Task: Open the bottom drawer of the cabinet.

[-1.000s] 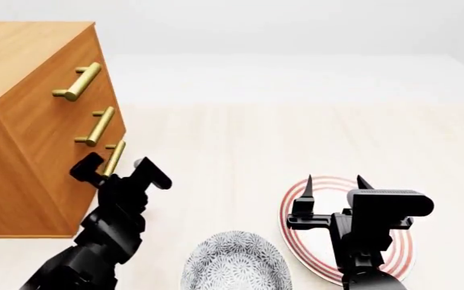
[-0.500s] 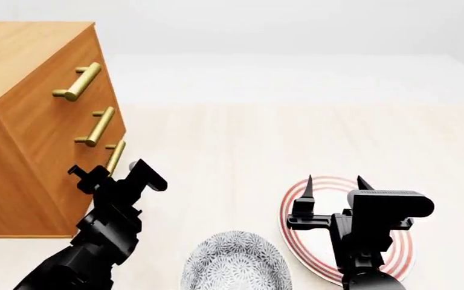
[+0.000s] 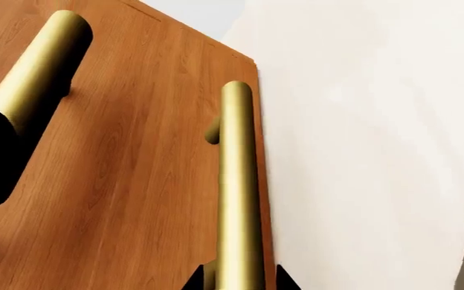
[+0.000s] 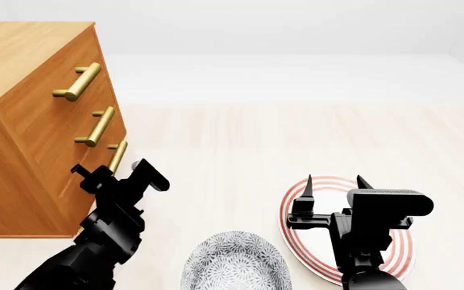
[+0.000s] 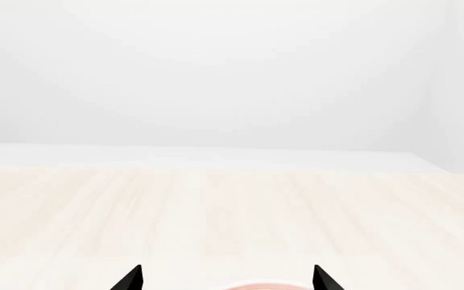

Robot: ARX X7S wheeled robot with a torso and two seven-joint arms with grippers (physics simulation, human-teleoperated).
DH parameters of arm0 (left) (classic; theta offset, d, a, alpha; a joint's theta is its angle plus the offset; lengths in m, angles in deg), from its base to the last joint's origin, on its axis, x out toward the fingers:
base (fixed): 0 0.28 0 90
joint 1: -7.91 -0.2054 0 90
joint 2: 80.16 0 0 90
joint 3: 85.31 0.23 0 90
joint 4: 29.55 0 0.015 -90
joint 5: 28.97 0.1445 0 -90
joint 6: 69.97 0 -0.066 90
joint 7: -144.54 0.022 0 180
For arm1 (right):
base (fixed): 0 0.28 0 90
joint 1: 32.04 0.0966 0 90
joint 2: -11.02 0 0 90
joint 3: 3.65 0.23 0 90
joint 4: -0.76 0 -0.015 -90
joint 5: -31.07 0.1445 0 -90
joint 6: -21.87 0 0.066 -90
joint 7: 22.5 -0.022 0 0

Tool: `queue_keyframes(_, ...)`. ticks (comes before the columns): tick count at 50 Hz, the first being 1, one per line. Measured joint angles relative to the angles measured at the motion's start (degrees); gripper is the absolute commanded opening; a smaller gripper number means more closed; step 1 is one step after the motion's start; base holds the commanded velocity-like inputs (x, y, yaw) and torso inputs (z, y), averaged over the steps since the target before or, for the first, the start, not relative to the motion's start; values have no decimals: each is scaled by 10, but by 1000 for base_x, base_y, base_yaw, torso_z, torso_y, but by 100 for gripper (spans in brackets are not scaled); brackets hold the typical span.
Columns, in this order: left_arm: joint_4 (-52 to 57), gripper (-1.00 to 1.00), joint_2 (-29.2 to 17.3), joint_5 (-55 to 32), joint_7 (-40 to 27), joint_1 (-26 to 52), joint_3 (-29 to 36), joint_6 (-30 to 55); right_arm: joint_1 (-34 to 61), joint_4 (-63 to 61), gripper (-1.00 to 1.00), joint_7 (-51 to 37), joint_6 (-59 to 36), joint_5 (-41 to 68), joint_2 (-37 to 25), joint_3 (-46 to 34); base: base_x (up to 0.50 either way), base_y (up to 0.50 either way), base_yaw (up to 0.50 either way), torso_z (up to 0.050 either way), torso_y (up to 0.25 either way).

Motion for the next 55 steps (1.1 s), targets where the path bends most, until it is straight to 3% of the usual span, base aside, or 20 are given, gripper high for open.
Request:
queue_keyframes(24, 304, -100, -22, -38, 44, -50, 22, 188, -1, 6, 100, -5, 9, 6, -3, -2, 0, 0, 0, 0, 3)
queue_keyframes(40, 342, -100, -9, 23, 86, -56, 34, 230, -4, 5, 100, -7, 12, 12, -7, -1, 0, 0, 0, 6, 13)
queue_keyframes(55, 381, -100, -7, -28, 61, -57, 49, 248, -5, 5, 100, -11, 14, 17, -10, -2, 0, 0, -1, 3, 9)
